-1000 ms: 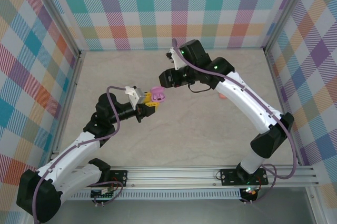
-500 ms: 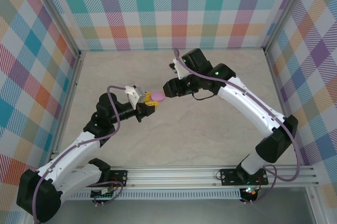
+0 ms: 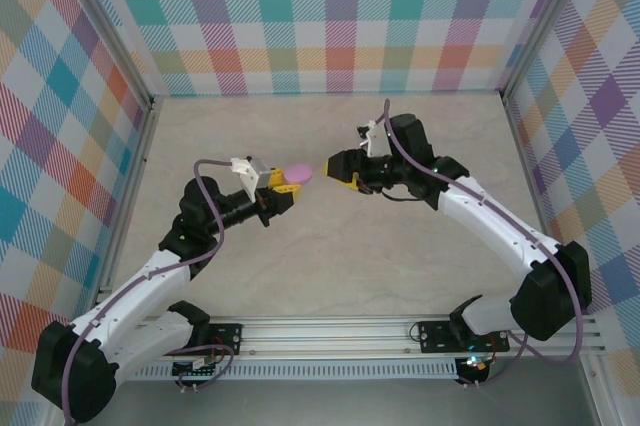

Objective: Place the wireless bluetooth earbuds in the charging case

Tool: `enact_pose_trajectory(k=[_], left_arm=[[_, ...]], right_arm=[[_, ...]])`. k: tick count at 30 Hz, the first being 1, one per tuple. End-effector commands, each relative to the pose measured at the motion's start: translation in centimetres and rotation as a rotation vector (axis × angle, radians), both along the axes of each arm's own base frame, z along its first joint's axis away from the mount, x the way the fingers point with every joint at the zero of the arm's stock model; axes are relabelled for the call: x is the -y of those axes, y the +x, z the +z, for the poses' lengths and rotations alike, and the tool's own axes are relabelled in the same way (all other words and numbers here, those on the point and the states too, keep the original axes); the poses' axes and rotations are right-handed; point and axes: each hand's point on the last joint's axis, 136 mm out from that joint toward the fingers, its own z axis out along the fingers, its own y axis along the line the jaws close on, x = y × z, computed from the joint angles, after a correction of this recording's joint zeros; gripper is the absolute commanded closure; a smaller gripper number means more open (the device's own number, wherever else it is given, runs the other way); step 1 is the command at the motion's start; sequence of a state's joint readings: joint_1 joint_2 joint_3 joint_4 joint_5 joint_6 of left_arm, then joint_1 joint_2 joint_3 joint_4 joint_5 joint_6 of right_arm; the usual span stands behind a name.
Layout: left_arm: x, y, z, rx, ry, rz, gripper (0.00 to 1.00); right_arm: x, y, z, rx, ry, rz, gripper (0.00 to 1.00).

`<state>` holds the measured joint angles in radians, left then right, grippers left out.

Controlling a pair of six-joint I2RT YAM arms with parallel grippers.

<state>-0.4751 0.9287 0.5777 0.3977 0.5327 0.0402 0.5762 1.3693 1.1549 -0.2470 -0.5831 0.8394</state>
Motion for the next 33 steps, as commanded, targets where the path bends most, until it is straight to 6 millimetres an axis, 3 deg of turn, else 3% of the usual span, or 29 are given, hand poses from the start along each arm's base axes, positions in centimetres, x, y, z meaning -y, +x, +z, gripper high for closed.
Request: enact_pose_trajectory(k=[1,11,16,33], left_arm=[[0.4,-0.2,1.6,0.028,-0.049,-0.028,0.83],[0.7,-0.1,2.8,0.036,-0.077,-0.044,0.83],[0.9,0.0,3.3,0.041,-0.091,-0.049,0.83],[1.0,0.8,2.2,0.009,-0.083,-0.03,0.82]], right_arm=[[-2.3,-0.4,4.5,0.001,0.233,0.088,0.4],[-3.9,0.0,4.9,-0.084,0.357,0.142,0.37],[-4.4,-0.5,3.7,-0.12,0.306,0.156,0.38],[-5.9,-1.1,3.4,-0.159,0.344,0.219,0.62]])
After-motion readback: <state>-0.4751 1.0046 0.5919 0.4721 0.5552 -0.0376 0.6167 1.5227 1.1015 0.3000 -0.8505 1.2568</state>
